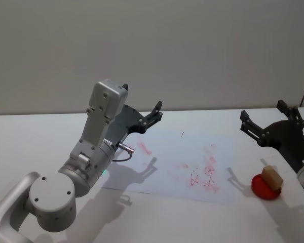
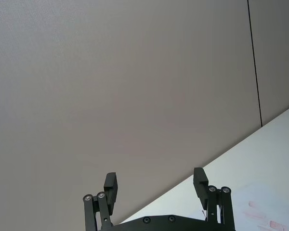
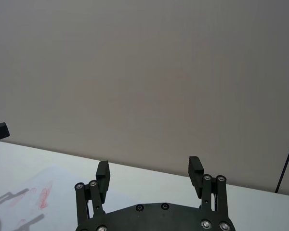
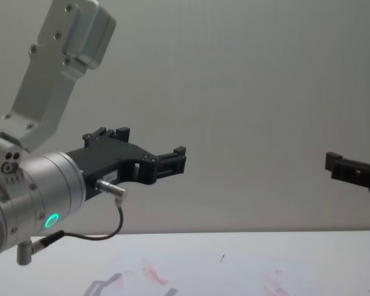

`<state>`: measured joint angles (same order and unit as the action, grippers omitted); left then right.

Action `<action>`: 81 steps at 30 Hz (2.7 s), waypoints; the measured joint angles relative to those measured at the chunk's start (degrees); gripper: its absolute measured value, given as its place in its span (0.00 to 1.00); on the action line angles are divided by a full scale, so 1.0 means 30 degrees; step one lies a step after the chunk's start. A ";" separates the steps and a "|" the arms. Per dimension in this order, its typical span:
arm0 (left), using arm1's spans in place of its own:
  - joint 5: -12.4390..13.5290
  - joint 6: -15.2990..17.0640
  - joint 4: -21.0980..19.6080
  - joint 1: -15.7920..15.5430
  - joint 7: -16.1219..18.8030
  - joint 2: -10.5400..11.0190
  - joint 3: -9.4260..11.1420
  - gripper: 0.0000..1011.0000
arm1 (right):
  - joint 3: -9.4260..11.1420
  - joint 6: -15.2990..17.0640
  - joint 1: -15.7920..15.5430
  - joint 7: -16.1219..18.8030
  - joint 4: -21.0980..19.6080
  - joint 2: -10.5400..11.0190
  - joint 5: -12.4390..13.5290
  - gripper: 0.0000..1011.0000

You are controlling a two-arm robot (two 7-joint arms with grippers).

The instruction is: Use the one hand to pick up the stamp and affix it onto the A4 paper.

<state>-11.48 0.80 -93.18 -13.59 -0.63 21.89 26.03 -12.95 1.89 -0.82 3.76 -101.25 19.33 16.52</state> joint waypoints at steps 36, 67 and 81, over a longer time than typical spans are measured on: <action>0.0001 0.0000 0.0000 0.0000 0.0000 0.0000 0.0000 0.99 | 0.1941 0.1838 -0.2381 0.1881 -0.0647 0.3438 0.1917 0.99; 0.0000 -0.0001 0.0000 -0.0001 0.0000 0.0000 0.0000 0.99 | 0.1303 0.5120 -0.2541 0.3666 0.0040 0.3740 -0.0169 0.99; 0.0000 -0.0001 0.0000 0.0000 0.0000 0.0000 0.0000 0.99 | 0.0793 0.5496 -0.1508 0.3439 0.1074 0.2726 -0.0853 0.99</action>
<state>-11.48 0.79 -93.18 -13.59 -0.63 21.89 26.02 -10.58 18.38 -5.34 14.08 -98.03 27.51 13.96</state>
